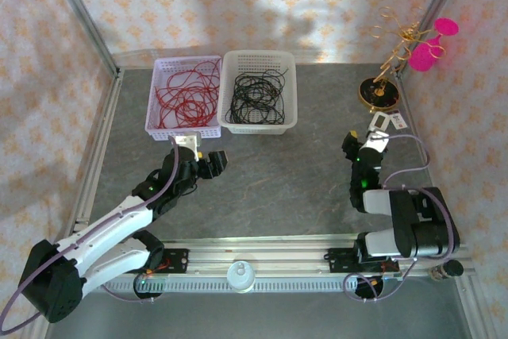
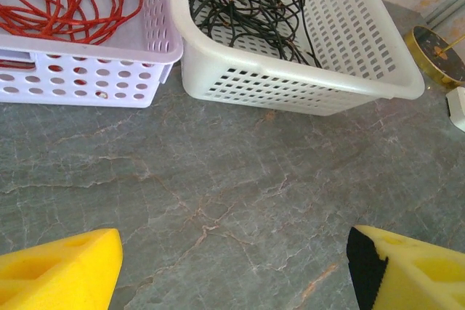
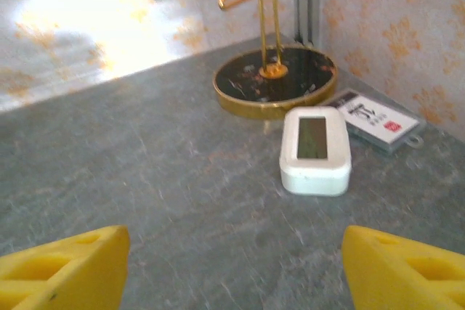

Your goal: Untangle the cables

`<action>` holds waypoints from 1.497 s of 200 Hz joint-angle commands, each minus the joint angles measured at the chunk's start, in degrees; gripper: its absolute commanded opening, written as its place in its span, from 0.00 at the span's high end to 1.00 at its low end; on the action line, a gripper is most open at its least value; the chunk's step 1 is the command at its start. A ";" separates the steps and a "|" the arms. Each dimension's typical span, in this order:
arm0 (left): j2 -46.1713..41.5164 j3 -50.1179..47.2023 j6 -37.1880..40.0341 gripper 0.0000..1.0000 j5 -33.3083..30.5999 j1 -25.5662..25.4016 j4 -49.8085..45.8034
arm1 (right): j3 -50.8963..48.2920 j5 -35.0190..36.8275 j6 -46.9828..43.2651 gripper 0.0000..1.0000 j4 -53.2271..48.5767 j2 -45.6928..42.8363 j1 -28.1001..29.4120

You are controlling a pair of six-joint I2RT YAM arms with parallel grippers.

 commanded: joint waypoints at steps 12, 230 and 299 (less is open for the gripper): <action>1.19 -0.59 -1.30 0.18 -1.31 -0.16 3.17 | -6.17 -2.79 -2.48 0.22 26.70 8.83 -0.31; 13.75 -11.49 24.63 0.01 -26.59 21.11 49.27 | 0.07 -0.81 -1.09 0.00 11.83 7.33 -0.60; 25.88 -13.80 29.93 0.01 -17.11 23.62 62.63 | 0.13 -0.66 -1.09 0.00 11.74 7.34 -0.54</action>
